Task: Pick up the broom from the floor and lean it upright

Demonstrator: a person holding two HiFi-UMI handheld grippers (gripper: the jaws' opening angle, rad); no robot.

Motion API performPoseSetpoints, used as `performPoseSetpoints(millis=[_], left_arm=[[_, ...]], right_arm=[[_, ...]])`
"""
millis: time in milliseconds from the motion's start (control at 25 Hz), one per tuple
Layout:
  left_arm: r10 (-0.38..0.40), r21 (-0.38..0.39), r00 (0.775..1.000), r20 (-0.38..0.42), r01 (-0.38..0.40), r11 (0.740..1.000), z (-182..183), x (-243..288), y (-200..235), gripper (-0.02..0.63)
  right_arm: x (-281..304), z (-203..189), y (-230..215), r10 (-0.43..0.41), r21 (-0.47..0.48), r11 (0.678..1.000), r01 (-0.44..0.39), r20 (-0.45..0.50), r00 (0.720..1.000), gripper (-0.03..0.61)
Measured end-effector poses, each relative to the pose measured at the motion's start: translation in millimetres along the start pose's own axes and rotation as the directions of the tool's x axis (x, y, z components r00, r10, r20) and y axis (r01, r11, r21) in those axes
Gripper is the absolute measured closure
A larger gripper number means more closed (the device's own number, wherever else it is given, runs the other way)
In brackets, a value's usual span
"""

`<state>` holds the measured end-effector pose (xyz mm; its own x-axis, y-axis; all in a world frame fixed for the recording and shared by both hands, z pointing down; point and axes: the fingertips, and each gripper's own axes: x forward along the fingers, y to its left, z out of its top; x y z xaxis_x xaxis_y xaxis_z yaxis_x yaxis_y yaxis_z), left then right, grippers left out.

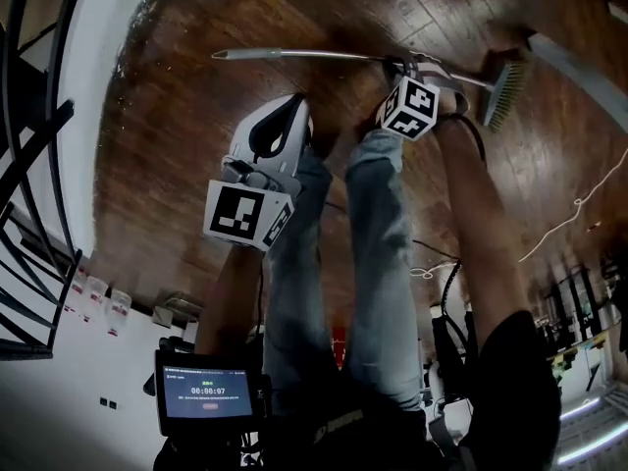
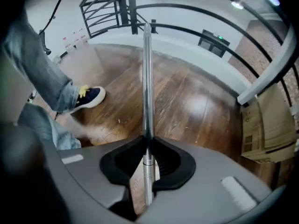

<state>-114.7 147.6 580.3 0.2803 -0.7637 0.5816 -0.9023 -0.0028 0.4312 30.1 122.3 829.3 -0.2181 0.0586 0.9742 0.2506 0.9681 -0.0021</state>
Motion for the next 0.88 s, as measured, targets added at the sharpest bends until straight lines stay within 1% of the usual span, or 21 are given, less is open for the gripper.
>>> performPoseSetpoints(millis=[80, 160, 240, 320, 360, 400, 440, 520, 600, 680, 760, 800, 840, 880], left_arm=[[-0.028, 0.034, 0.999, 0.038, 0.027, 0.999, 42.8, -9.0, -22.1, 0.6], [-0.07, 0.075, 0.994, 0.081, 0.064, 0.995, 85.6, -15.4, -44.4, 0.601], [-0.105, 0.103, 0.989, 0.103, 0.094, 0.99, 119.7, -26.9, -70.1, 0.6], [-0.123, 0.122, 0.987, 0.102, 0.11, 0.986, 147.9, -43.3, -99.9, 0.6], [-0.131, 0.133, 0.986, 0.102, 0.117, 0.984, 162.1, -51.0, -115.0, 0.6], [-0.143, 0.152, 0.984, 0.105, 0.126, 0.98, 177.7, -56.1, -129.5, 0.601], [-0.162, 0.179, 0.98, 0.113, 0.141, 0.974, 194.1, -58.2, -143.0, 0.6], [-0.211, 0.243, 0.969, 0.131, 0.175, 0.954, 225.8, -58.0, -167.8, 0.6], [-0.236, 0.287, 0.963, 0.131, 0.191, 0.939, 244.3, -58.9, -189.9, 0.6], [-0.253, 0.311, 0.959, 0.125, 0.205, 0.928, 248.3, -55.0, -206.8, 0.6], [-0.276, 0.329, 0.955, 0.113, 0.226, 0.917, 250.5, -47.3, -220.8, 0.6], [-0.286, 0.337, 0.952, 0.104, 0.237, 0.911, 251.8, -44.0, -226.7, 0.6], [-0.298, 0.346, 0.95, 0.095, 0.249, 0.905, 252.4, -41.3, -232.2, 0.6], [-0.307, 0.355, 0.948, 0.085, 0.259, 0.898, 252.5, -38.7, -237.8, 0.6]], right_arm=[[-45.5, 11.8, -29.9, -0.055, 0.064, 0.997, 0.052, 0.04, 0.998, 0.503], [-90.8, 17.7, -68.1, -0.143, 0.156, 0.979, 0.131, 0.068, 0.987, 0.503], [-138.2, 19.1, -92.5, -0.212, 0.26, 0.948, 0.182, 0.091, 0.973, 0.502], [-187.4, 16.6, -101.5, -0.252, 0.372, 0.908, 0.193, 0.119, 0.96, 0.502], [-211.7, 12.8, -105.5, -0.274, 0.432, 0.881, 0.194, 0.133, 0.952, 0.502], [-235.5, 6.6, -112.7, -0.306, 0.496, 0.845, 0.2, 0.142, 0.941, 0.5], [-258.8, -1.7, -124.2, -0.349, 0.563, 0.799, 0.213, 0.146, 0.926, 0.5], [-302.1, -20.9, -149.9, -0.451, 0.696, 0.679, 0.234, 0.143, 0.881, 0.5], [-332.1, -37.6, -160.5, -0.517, 0.801, 0.562, 0.207, 0.145, 0.844, 0.499], [-344.1, -54.4, -160.8, -0.542, 0.872, 0.465, 0.153, 0.144, 0.828, 0.499], [-343.7, -71.6, -159.6, -0.549, 0.917, 0.384, 0.111, 0.13, 0.825, 0.499], [-341.3, -77.9, -158.5, -0.549, 0.932, 0.35, 0.094, 0.123, 0.827, 0.498], [-338.7, -81.8, -157.2, -0.546, 0.943, 0.324, 0.077, 0.12, 0.829, 0.497], [-336.3, -84.0, -156.3, -0.542, 0.95, 0.306, 0.061, 0.121, 0.831, 0.497]])
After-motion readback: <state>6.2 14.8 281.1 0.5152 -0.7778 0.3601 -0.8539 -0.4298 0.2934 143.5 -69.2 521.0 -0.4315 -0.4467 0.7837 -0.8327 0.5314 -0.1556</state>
